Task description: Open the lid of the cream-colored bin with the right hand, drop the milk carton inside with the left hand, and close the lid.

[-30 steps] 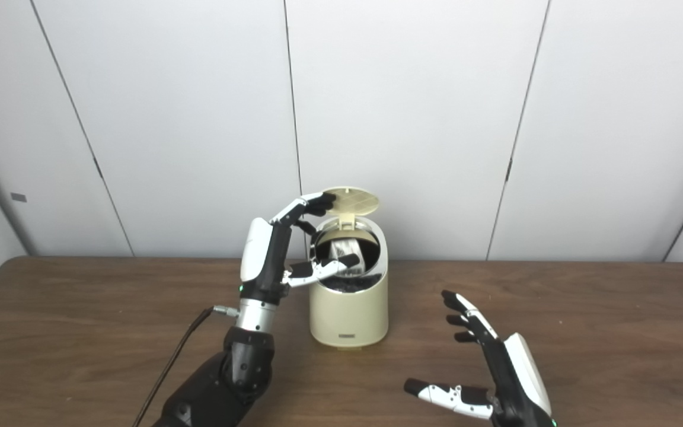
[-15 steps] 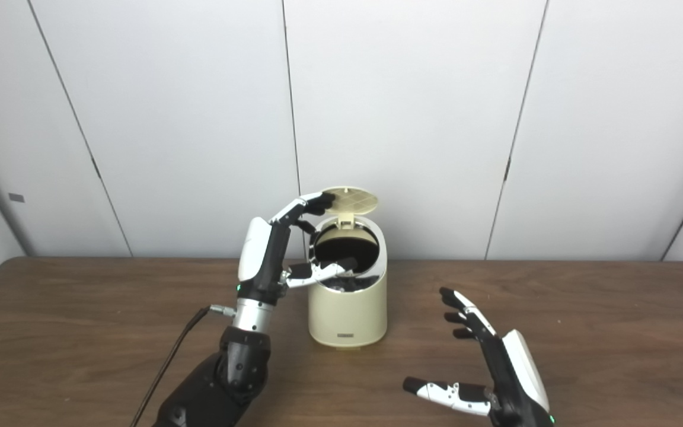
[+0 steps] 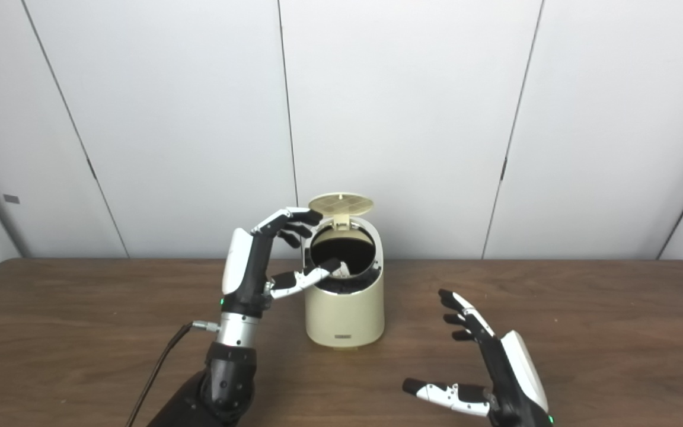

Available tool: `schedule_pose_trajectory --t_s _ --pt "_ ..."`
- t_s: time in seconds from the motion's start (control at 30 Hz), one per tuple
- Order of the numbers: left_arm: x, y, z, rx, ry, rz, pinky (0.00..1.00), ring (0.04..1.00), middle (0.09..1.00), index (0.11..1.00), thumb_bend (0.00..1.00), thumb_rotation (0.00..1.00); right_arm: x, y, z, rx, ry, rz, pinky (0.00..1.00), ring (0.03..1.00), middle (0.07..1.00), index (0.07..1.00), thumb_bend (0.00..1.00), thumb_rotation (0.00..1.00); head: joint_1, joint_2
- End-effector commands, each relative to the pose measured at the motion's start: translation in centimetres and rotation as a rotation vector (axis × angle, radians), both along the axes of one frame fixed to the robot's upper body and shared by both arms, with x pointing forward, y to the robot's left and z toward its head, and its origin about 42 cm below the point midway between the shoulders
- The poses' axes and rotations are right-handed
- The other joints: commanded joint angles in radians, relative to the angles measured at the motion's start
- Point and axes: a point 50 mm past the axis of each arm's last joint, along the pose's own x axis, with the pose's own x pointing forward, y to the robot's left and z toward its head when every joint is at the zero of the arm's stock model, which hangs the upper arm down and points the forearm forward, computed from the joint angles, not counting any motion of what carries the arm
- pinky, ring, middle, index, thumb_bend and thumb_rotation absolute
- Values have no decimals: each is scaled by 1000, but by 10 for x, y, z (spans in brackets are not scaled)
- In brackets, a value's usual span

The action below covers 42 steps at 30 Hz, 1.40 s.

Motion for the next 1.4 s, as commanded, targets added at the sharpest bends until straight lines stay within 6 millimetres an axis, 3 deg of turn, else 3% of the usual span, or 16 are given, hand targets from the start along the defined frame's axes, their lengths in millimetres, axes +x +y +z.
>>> schedule_pose_trajectory --t_s 0.0,0.23,0.37,0.47,0.87,1.37 --pt "5 5 32 -56 -100 -7 418 523 601 618 689 122 4 2 16 5 -89 23 712 802 865 872 701 288 2 1" --pt "-5 28 52 -131 -120 -57 499 590 629 635 650 78 5 0 14 5 -85 27 708 803 866 873 702 292 15 -1" --pt "-8 40 59 -154 -90 -124 655 704 720 709 673 75 6 2 15 10 -80 31 701 806 865 874 702 280 18 0" --pt "-10 47 59 -160 -70 -152 687 735 752 744 673 85 5 3 16 10 -75 31 698 806 866 875 700 278 18 1" --pt "-34 79 52 -182 192 -183 588 686 761 806 708 154 7 1 19 22 -79 28 698 804 872 869 704 241 26 5" --pt "-55 97 14 -198 354 -138 545 634 715 769 765 276 9 0 21 26 -87 40 704 808 871 867 701 213 28 10"
